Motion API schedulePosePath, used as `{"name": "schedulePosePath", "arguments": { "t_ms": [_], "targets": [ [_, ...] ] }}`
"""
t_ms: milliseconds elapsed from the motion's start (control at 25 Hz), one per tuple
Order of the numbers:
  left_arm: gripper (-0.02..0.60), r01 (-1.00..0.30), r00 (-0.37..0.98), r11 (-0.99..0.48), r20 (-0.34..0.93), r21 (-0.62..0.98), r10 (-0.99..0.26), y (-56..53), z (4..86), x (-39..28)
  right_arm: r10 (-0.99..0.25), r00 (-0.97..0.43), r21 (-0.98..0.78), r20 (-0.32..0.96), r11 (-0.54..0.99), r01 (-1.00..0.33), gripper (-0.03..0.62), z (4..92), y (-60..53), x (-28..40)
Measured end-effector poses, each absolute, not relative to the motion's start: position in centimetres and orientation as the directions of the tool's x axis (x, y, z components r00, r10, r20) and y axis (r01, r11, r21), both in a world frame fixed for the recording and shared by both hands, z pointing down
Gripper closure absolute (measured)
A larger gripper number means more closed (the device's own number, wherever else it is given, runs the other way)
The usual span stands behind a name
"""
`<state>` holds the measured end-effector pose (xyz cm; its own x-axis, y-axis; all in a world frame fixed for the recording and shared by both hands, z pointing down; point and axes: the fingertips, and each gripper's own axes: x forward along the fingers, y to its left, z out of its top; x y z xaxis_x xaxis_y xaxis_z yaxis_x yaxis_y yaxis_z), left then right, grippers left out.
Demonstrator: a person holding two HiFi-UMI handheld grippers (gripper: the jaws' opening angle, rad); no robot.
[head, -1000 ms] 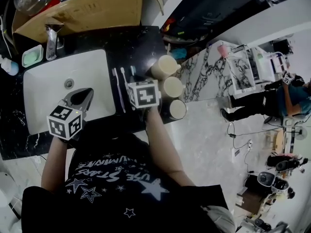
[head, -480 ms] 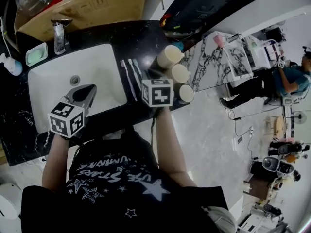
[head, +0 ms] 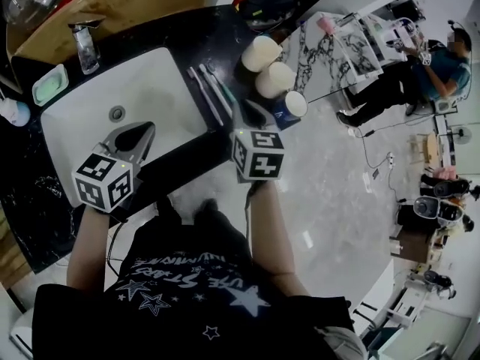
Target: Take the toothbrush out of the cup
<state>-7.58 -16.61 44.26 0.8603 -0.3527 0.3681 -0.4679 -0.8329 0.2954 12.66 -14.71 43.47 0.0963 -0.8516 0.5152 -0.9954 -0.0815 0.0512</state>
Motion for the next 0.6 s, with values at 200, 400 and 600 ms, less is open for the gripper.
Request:
{"name": "schedulePosePath", "arguments": {
  "t_ms": [200,400,600],
  "targets": [
    [0.572,-0.467,0.863,-0.833,0.360,0.298,-0.355,-15.2,44.1,-7.7,-0.855,0.073,0.002,0.514,-0.083,-0.997,0.587,43.7,-12.3,11.6],
    [0.572,-0.472,0.860,-0.833,0.357,0.288,-0.364,-12.3,43.4,-7.9,-0.866,0.036,-0.041,0.499,-0.065,-0.997,0.588,43.2,-9.7,10.5],
    [0.572,-0.464,0.861,-0.844,0.360,0.268,-0.359,-8.4,42.7,-7.6,-0.872,0.008,-0.040,0.489,-0.032,-0.999,0.588,42.5,-5.8,9.4]
  ]
}}
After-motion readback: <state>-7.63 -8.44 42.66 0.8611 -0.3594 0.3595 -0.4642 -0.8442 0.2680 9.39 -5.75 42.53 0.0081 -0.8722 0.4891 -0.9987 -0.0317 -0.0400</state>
